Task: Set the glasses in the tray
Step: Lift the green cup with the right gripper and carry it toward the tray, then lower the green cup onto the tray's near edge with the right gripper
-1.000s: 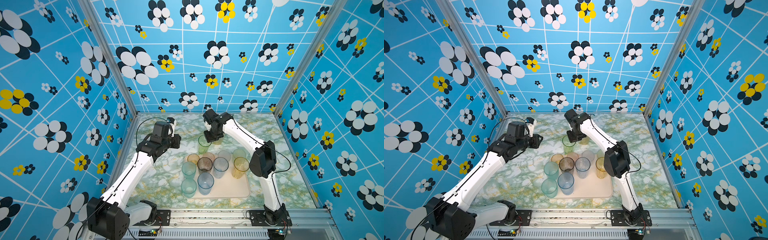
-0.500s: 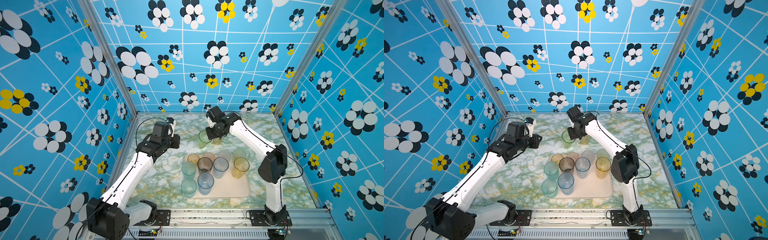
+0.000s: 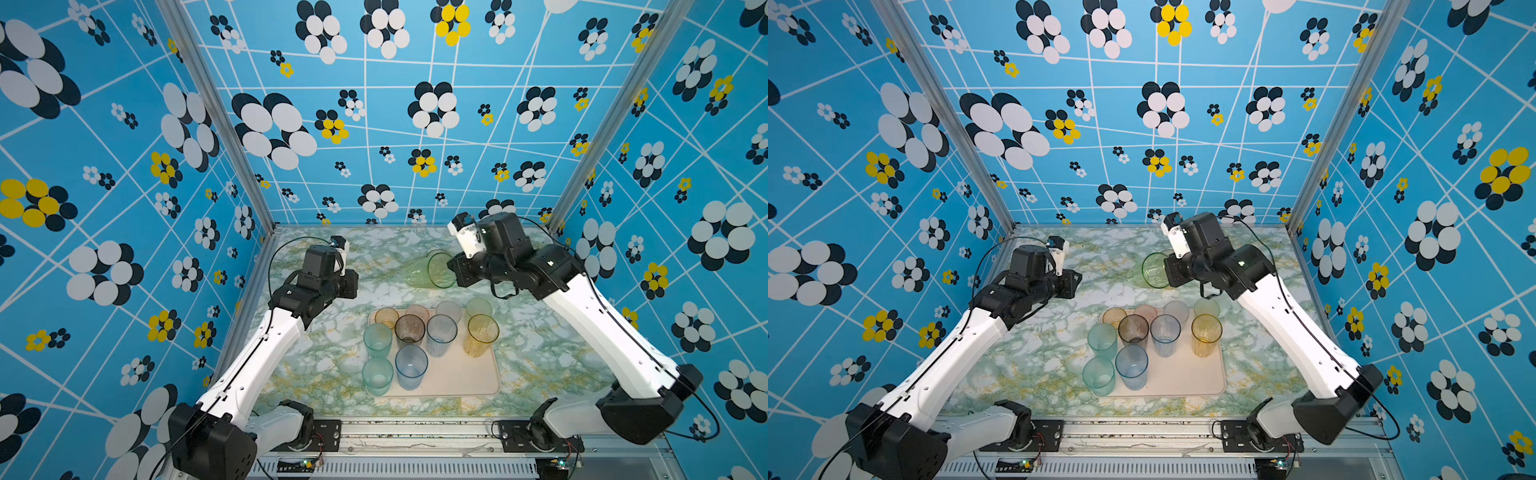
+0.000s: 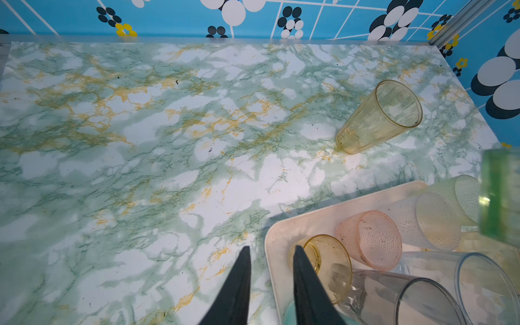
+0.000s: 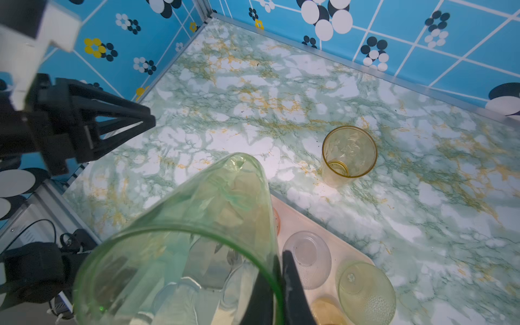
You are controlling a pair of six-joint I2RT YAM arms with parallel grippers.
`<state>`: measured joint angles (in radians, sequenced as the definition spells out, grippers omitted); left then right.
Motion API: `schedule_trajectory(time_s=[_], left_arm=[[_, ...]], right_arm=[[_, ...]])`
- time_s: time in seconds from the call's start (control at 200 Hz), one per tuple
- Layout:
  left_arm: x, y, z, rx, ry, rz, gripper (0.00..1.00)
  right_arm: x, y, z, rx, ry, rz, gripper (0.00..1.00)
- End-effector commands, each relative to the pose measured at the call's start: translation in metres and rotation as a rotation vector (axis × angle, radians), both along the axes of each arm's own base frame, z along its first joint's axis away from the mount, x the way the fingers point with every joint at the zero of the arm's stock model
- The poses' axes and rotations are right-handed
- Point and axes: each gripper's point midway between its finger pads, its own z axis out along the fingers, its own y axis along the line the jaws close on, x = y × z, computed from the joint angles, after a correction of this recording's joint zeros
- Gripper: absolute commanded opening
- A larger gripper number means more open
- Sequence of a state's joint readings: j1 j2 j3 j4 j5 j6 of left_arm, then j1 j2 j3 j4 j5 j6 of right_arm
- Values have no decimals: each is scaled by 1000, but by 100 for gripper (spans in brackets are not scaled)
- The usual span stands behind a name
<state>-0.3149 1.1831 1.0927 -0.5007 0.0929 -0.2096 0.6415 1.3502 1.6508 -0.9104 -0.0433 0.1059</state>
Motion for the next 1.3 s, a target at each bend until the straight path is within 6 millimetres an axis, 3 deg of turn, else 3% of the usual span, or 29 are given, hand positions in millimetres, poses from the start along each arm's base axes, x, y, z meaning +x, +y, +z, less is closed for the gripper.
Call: schedule_trajectory(time_s=[0.0, 0.03, 0.24, 0.55, 0.91, 1.295], left_arm=[[3, 4, 21, -1, -39, 13, 28], [4, 4, 22, 0, -38, 15, 28], [9, 0, 36, -19, -54, 9, 29], [19, -5, 36, -30, -28, 6, 28], [24, -9, 41, -33, -29, -6, 28], [25, -12, 38, -42, -15, -13, 28]], right_arm=[[-39, -13, 15, 26, -27, 79, 3], [-48, -17, 5, 14, 3, 93, 2], [-104, -41, -23, -6, 118, 148, 1], [-145, -57, -77, -150, 320, 155, 1], [-133, -59, -141, -250, 463, -23, 2], [-124, -46, -167, -292, 444, -67, 2]])
